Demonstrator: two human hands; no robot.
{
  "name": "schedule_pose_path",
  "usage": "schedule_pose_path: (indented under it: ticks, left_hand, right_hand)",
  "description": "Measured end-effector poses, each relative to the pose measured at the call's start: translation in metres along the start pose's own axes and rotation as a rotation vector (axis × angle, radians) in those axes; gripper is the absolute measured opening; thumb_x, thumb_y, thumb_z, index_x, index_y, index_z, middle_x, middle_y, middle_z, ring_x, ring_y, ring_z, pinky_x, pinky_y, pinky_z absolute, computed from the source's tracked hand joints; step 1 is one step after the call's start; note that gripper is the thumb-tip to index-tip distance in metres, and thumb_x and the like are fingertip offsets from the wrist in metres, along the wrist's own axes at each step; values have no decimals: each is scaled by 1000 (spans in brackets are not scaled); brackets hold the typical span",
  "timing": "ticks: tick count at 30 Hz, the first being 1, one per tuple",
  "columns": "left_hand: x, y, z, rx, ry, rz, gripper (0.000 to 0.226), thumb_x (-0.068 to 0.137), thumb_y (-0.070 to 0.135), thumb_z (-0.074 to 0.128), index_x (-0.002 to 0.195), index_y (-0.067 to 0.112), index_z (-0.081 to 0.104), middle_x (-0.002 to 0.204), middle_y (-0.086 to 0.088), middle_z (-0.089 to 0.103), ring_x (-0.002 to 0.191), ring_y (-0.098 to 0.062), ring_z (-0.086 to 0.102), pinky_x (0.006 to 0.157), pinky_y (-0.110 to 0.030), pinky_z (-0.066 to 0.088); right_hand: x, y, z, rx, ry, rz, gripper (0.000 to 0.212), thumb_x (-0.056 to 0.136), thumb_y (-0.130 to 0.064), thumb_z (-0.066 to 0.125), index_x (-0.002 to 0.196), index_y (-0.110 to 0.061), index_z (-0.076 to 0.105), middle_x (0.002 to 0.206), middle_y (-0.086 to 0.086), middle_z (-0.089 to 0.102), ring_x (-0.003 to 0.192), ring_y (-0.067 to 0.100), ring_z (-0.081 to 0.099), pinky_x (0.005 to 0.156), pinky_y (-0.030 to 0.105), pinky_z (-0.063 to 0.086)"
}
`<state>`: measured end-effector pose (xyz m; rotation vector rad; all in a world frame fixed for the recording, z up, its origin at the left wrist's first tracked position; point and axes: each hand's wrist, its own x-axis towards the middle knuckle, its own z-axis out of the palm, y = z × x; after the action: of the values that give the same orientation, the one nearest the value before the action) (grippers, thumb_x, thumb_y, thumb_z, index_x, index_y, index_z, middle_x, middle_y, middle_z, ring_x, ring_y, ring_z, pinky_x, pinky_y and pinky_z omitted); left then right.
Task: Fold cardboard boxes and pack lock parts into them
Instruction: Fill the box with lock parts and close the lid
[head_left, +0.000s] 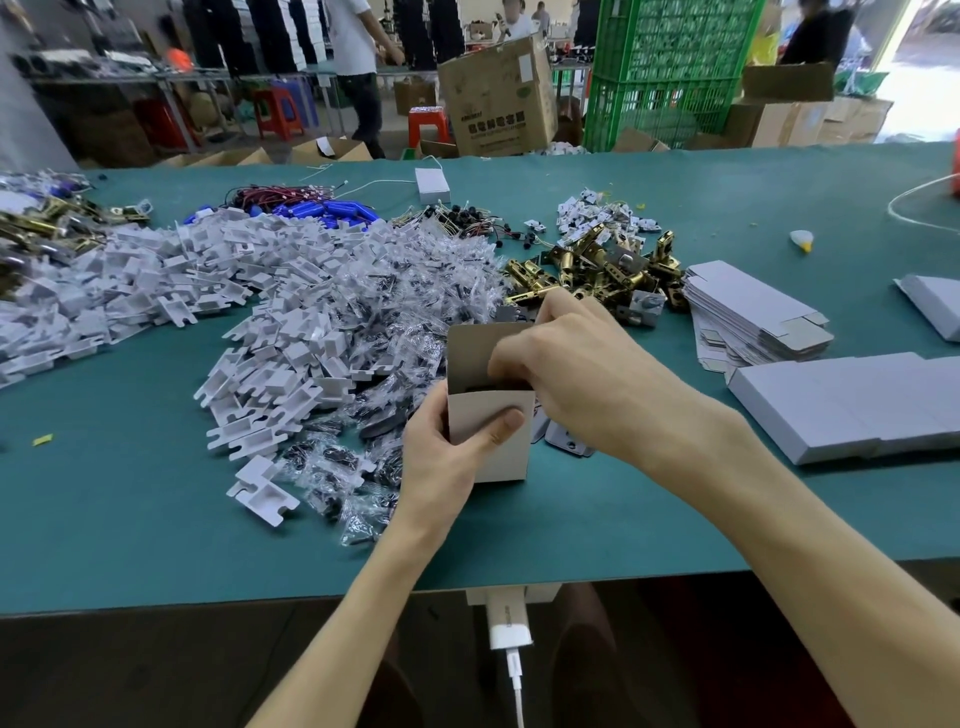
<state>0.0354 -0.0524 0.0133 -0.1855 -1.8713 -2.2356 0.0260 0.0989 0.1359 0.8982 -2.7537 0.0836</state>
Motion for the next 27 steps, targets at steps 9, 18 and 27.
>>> schedule_pose_path:
  ticks: [9, 18, 27]
  left_hand:
    - [-1, 3, 2, -16, 25, -21, 31, 75, 35, 90, 99, 44, 73, 101, 3, 78, 88, -11, 74, 67, -24, 59]
    - [-1, 2, 2, -11, 27, -8, 35, 71, 45, 89, 101, 42, 73, 102, 3, 78, 89, -10, 75, 66, -23, 58]
    - [-1, 0, 0, -43, -10, -8, 27, 93, 51, 66, 114, 35, 68, 103, 5, 75, 90, -12, 71, 69, -28, 59]
  right_hand:
    - [-7, 2, 1, 199, -127, 49, 31, 102, -9, 45, 117, -18, 71, 119, -2, 63, 110, 22, 55, 94, 42, 45]
    - [-12, 1, 5, 278, 48, 88, 24, 100, -7, 47, 114, -18, 63, 112, -3, 65, 101, 24, 60, 82, 44, 51]
    - [-19, 16, 39, 642, 345, 163, 12, 100, -18, 64, 112, -17, 65, 109, -6, 60, 96, 7, 61, 78, 19, 49]
